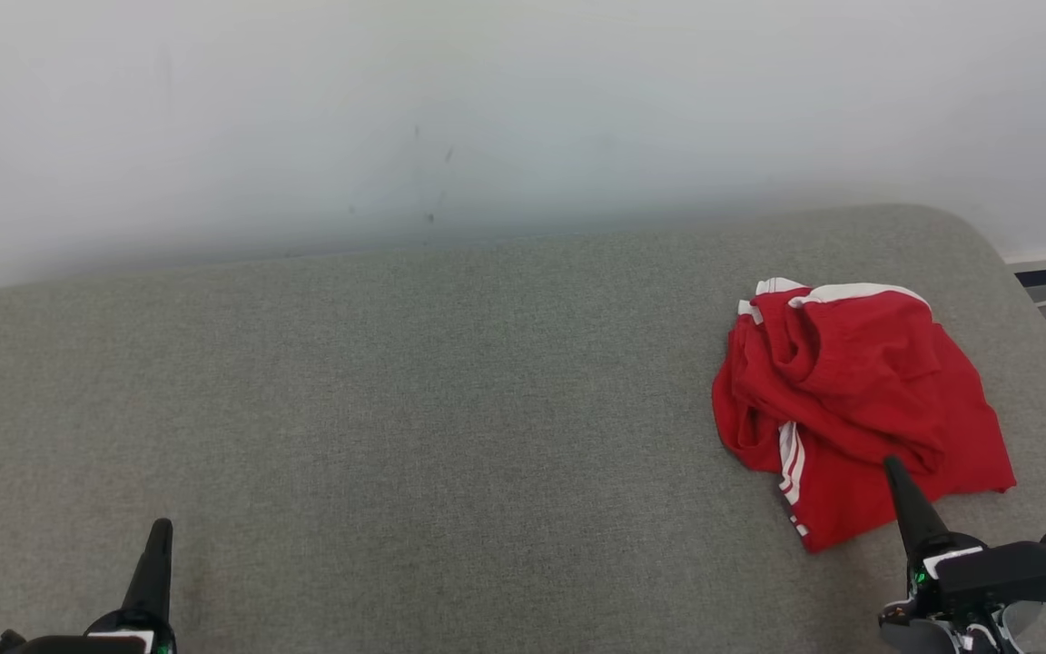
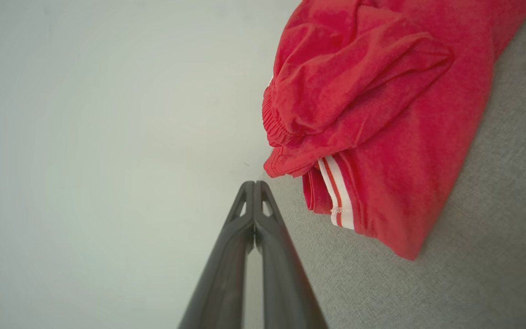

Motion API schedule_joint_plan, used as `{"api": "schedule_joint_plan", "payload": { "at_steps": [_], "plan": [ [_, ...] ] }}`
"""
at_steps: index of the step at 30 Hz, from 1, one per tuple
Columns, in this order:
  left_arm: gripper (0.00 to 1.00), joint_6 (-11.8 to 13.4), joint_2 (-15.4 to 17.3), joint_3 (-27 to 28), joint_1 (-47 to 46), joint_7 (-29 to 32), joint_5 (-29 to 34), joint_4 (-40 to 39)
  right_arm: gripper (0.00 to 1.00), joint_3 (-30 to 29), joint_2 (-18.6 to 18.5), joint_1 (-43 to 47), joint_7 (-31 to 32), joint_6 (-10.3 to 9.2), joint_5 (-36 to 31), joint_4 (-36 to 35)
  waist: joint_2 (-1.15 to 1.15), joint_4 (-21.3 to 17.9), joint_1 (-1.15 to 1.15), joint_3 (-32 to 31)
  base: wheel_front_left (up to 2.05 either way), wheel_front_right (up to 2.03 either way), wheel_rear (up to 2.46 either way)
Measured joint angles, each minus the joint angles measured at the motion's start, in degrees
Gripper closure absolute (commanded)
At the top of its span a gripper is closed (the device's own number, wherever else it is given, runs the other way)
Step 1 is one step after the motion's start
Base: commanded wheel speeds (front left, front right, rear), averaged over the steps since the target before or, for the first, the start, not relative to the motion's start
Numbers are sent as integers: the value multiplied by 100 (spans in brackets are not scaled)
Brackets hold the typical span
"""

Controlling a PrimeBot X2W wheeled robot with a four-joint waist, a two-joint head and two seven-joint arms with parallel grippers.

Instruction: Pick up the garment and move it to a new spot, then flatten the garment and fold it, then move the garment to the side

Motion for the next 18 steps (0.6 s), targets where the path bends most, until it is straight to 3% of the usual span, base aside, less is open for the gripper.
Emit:
{"api": "schedule_joint_plan", "payload": {
  "at_steps": [18],
  "plan": [
    [100, -271, -200, 305, -228, 234, -1349, 326, 100, -318, 249, -187, 286, 296, 1134, 323, 0, -108, 0, 23, 0, 0, 0]
  ]
}}
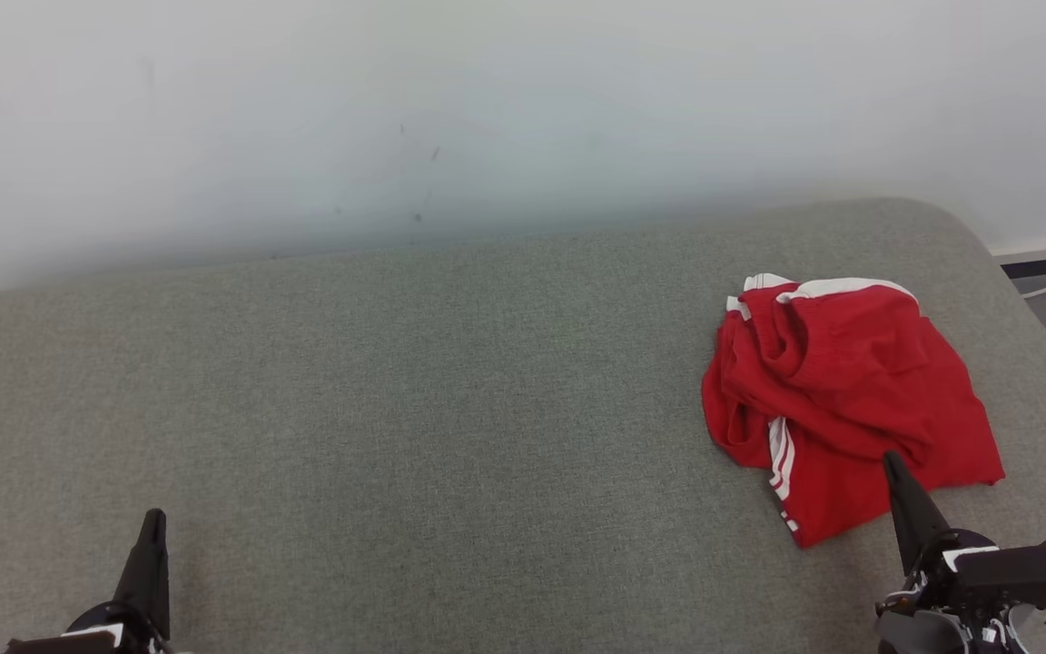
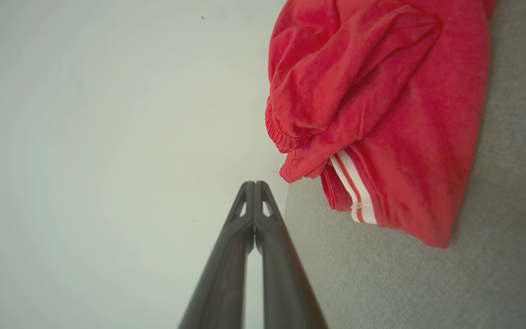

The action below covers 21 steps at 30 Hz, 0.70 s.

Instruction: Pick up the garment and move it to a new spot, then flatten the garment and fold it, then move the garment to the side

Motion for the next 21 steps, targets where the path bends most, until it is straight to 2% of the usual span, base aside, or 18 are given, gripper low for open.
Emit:
{"api": "schedule_joint_plan", "payload": {
  "at_steps": [21],
  "plan": [
    [100, -41, -9, 7, -51, 0, -30, 25, 100, -5, 11, -34, 8, 0, 57, 18, 0, 0, -1, -1, 0, 0, 0]
  ]
}}
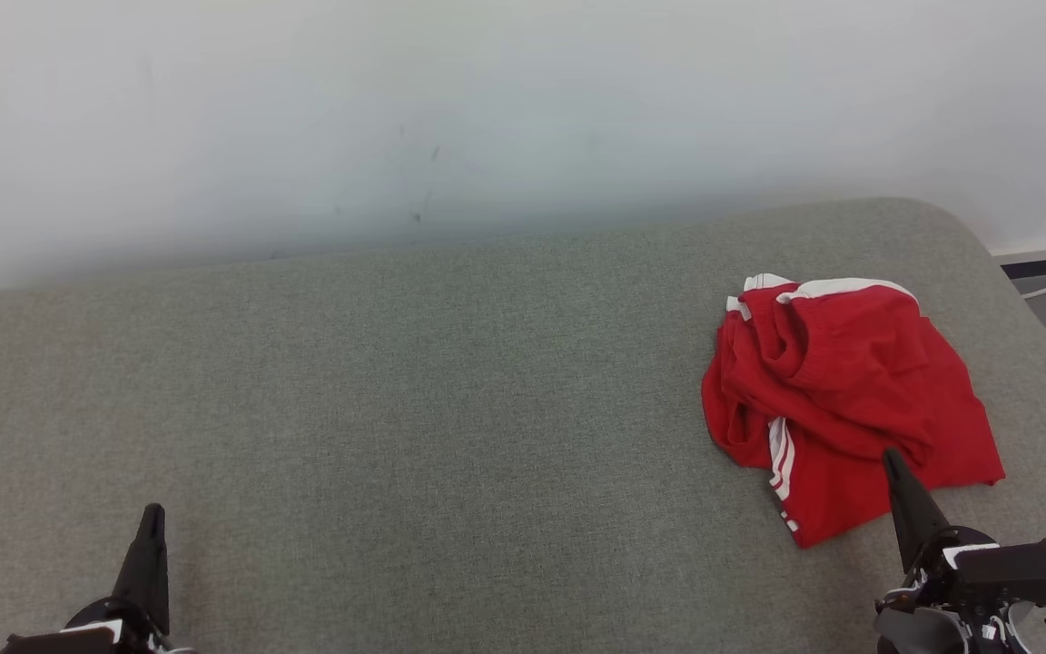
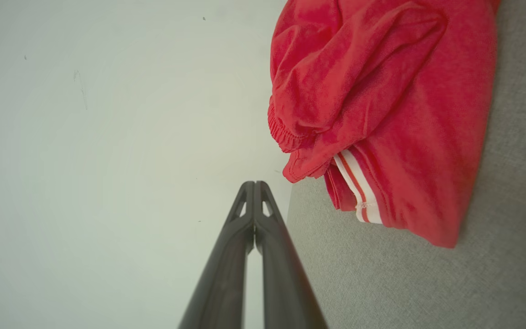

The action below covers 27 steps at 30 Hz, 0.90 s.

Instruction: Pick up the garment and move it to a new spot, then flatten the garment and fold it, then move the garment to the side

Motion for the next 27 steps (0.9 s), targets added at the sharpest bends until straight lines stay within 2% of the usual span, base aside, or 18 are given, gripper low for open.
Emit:
{"api": "schedule_joint_plan", "payload": {
  "at_steps": [27],
  "plan": [
    [100, -1, 0, 0, -2, 0, 0, 8, 100, 0, 0, -4, 0, 5, 0, 7, 0, 0, 0, -1, 0, 0, 0]
  ]
}}
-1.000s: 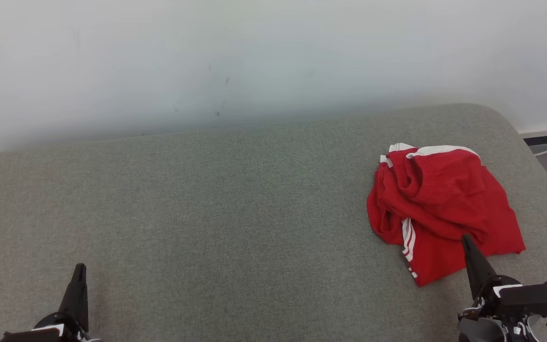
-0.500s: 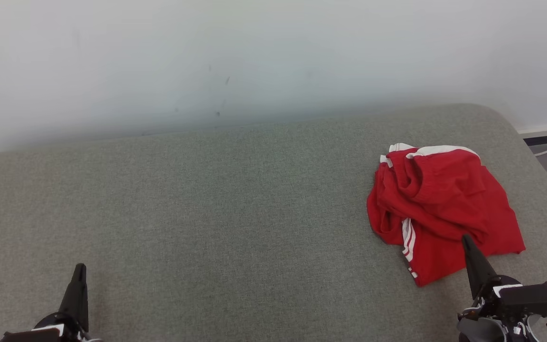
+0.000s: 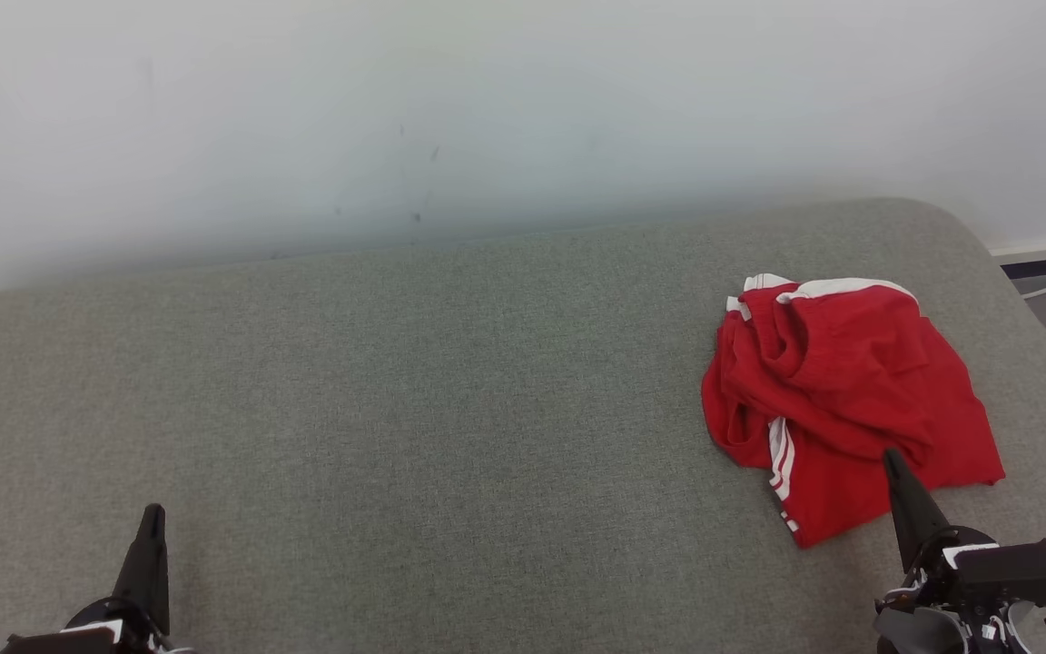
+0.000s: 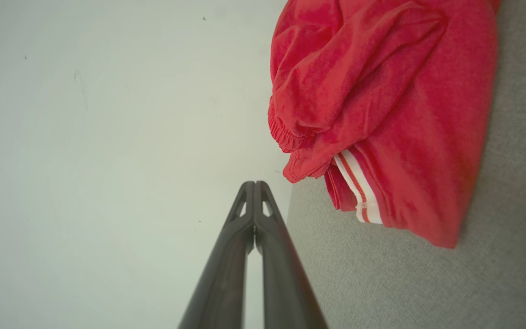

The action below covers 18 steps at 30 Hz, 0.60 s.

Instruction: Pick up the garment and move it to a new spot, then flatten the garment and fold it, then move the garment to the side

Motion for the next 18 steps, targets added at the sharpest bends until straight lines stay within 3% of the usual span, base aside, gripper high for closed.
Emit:
{"api": "schedule_joint_plan", "payload": {
  "at_steps": [18],
  "plan": [
    [100, 0, 0, 0, -1, 0, 0, 2, 100, 0, 0, -1, 0, 1, 0, 3, 0, 0, 0, 0, 0, 0, 0]
  ]
}}
